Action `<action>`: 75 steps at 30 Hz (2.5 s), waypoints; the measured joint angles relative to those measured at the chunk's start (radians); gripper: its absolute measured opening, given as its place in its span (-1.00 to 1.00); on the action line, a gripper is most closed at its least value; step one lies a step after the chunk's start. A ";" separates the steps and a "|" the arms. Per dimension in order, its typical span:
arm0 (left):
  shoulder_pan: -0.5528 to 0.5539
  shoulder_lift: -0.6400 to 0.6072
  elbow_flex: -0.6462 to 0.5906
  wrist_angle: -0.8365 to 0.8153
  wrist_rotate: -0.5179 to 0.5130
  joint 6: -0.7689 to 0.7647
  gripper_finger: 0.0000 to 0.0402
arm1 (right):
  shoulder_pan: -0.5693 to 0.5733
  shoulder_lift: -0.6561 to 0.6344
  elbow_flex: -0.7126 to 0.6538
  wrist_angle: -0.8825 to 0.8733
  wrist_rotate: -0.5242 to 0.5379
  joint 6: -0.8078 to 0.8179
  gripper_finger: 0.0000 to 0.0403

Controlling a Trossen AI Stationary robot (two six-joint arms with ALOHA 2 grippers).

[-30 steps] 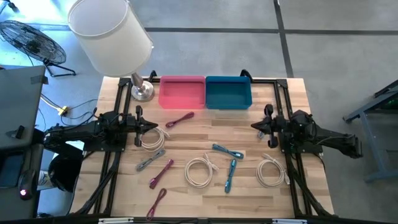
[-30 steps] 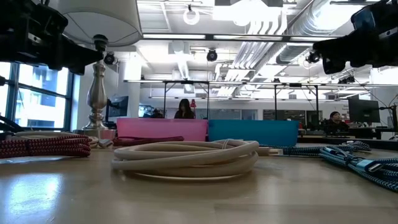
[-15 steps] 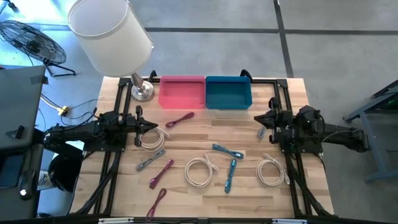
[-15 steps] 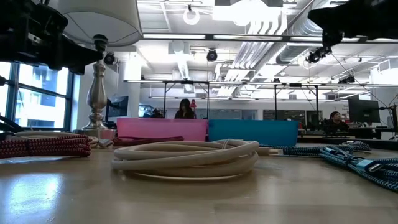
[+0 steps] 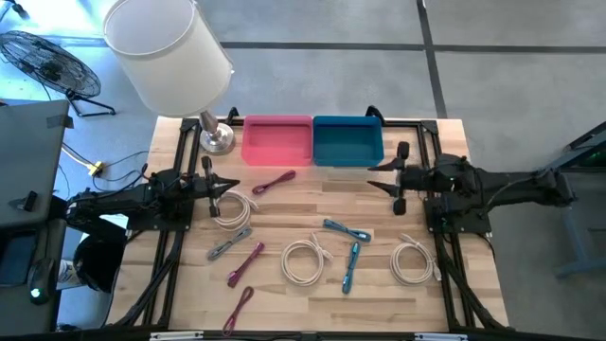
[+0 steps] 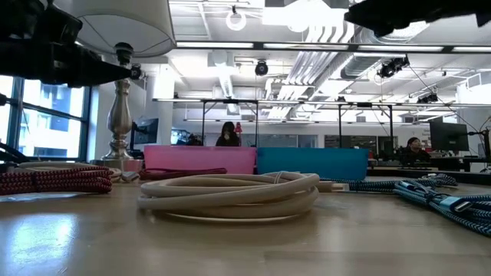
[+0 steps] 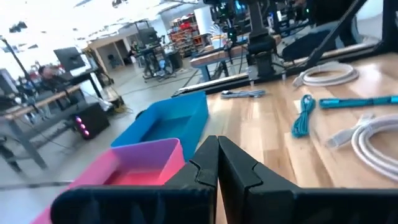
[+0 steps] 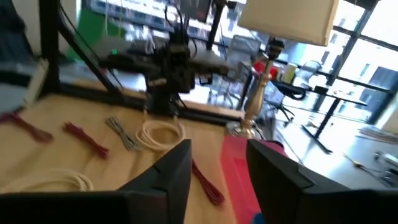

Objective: Pick & Place USB Port
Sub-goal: Put the top small black and blue charger cable into the blue bin

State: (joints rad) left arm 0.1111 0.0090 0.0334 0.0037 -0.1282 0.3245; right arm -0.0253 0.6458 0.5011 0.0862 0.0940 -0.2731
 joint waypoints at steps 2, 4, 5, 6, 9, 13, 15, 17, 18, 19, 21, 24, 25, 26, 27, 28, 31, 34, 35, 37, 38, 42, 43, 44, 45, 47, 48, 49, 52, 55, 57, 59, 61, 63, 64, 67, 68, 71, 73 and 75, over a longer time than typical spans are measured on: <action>0.000 0.000 0.001 0.001 -0.032 0.026 -1.00 | 0.029 0.045 0.047 -0.046 0.069 -0.020 -0.22; 0.000 0.000 0.002 0.000 -0.053 0.021 -1.00 | 0.058 0.089 0.086 -0.083 0.141 -0.024 -0.20; 0.000 0.000 0.002 0.000 -0.056 0.009 -1.00 | 0.070 0.109 0.103 -0.095 0.174 -0.024 -0.19; 0.000 0.000 0.002 0.000 -0.056 0.000 -1.00 | 0.082 0.128 0.118 -0.100 0.200 -0.024 -0.19; 0.000 0.000 0.002 -0.003 -0.034 -0.018 -1.00 | 0.105 0.178 0.149 -0.100 0.241 -0.025 -0.20; 0.000 0.000 0.002 -0.007 0.052 -0.152 -1.00 | 0.114 0.224 0.161 -0.083 0.241 -0.038 -0.22; 0.000 0.000 0.002 -0.007 0.091 -0.267 -1.00 | 0.114 0.240 0.161 -0.070 0.258 -0.058 -0.22; 0.000 0.000 0.002 -0.006 0.130 -0.339 -1.00 | 0.114 0.255 0.161 -0.047 0.320 -0.056 -0.19; 0.000 0.000 0.002 -0.006 0.152 -0.355 -1.00 | 0.114 0.261 0.161 -0.039 0.352 -0.051 -0.17; 0.000 0.000 0.002 -0.005 0.172 -0.357 -1.00 | 0.114 0.266 0.161 -0.036 0.376 -0.048 -0.15; 0.000 0.000 0.002 0.000 0.198 -0.356 -0.99 | 0.113 0.272 0.161 -0.037 0.388 -0.047 -0.10; 0.000 0.000 0.002 0.007 0.209 -0.350 -0.94 | 0.114 0.279 0.161 -0.036 0.368 -0.047 -0.03; 0.000 0.000 0.002 0.010 0.210 -0.336 -0.91 | 0.114 0.279 0.161 -0.037 0.364 -0.047 -0.01; 0.000 0.000 0.002 0.014 0.214 -0.320 -0.87 | 0.114 0.279 0.161 -0.037 0.363 -0.047 0.01; 0.000 0.000 0.002 0.018 0.223 -0.305 -0.82 | 0.114 0.279 0.161 -0.036 0.363 -0.046 0.02; 0.000 0.000 0.002 0.024 0.226 -0.292 -0.77 | 0.113 0.279 0.161 -0.036 0.364 -0.046 0.03; 0.000 0.000 0.012 0.021 0.211 -0.208 -0.63 | 0.113 0.279 0.161 -0.026 0.370 -0.047 0.06; 0.000 0.000 0.028 0.026 0.212 -0.135 -0.51 | 0.113 0.279 0.161 -0.021 0.364 -0.042 0.05; 0.000 0.000 0.031 0.027 0.220 -0.116 -0.48 | 0.113 0.279 0.161 -0.022 0.360 -0.043 0.05; 0.000 0.000 0.032 0.029 0.226 -0.089 -0.44 | 0.113 0.279 0.161 -0.021 0.344 -0.045 0.04; 0.000 0.000 0.032 0.033 0.226 -0.085 -0.43 | 0.113 0.279 0.161 -0.020 0.334 -0.046 0.04; 0.000 0.000 0.032 0.088 0.234 -0.084 -0.43 | 0.103 0.285 0.178 -0.044 0.276 -0.050 0.04; 0.000 0.000 0.033 0.108 0.247 -0.078 -0.43 | 0.102 0.295 0.197 -0.062 0.268 -0.050 0.04; 0.000 0.000 0.035 0.123 0.262 -0.060 -0.43 | 0.099 0.306 0.221 -0.094 0.267 -0.052 0.04; 0.000 0.000 0.045 0.121 0.283 -0.036 -0.43 | 0.097 0.322 0.249 -0.138 0.269 -0.054 0.04; 0.000 0.000 0.067 0.115 0.302 0.006 -0.43 | 0.097 0.367 0.321 -0.259 0.275 -0.046 0.04; 0.000 0.000 0.076 0.108 0.302 0.024 -0.43 | 0.097 0.395 0.362 -0.336 0.278 -0.020 0.04; 0.000 0.000 0.085 0.099 0.301 0.038 -0.43 | 0.097 0.424 0.406 -0.420 0.281 0.017 0.04; 0.000 0.000 0.102 0.059 0.297 0.046 -0.43 | 0.100 0.519 0.536 -0.648 0.310 0.154 0.04; 0.000 0.000 0.113 0.048 0.294 0.074 -0.43 | 0.112 0.612 0.634 -0.810 0.314 0.254 0.04; 0.000 0.000 0.113 0.048 0.294 0.103 -0.43 | 0.120 0.667 0.676 -0.859 0.273 0.315 0.04; 0.000 0.000 0.113 0.046 0.294 0.128 -0.43 | 0.126 0.716 0.695 -0.879 0.213 0.379 0.04; 0.000 0.000 0.113 0.046 0.294 0.142 -0.43 | 0.135 0.762 0.698 -0.884 0.168 0.427 0.04; 0.000 0.000 0.113 0.045 0.294 0.142 -0.43 | 0.142 0.810 0.696 -0.910 0.138 0.461 0.05; 0.000 0.000 0.113 0.045 0.294 0.142 -0.43 | 0.145 0.833 0.696 -0.921 0.135 0.478 0.05; 0.000 0.000 0.113 0.046 0.313 0.141 -0.43 | 0.158 0.903 0.695 -0.941 0.125 0.500 0.06; 0.000 0.000 0.113 0.045 0.322 0.141 -0.43 | 0.162 0.926 0.695 -0.942 0.117 0.500 0.05; 0.000 0.000 0.113 0.045 0.325 0.141 -0.43 | 0.176 0.992 0.695 -0.934 0.098 0.518 0.05; 0.000 0.000 0.113 0.041 0.327 0.141 -0.43 | 0.182 1.034 0.695 -0.936 0.082 0.540 0.06; 0.000 0.000 0.113 0.033 0.335 0.140 -0.43 | 0.188 1.072 0.695 -0.934 0.072 0.546 0.06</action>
State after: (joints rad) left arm 0.1110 0.0090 0.1459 0.0367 0.2069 0.4641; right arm 0.1627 1.7173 1.1961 -0.8478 0.1657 0.2730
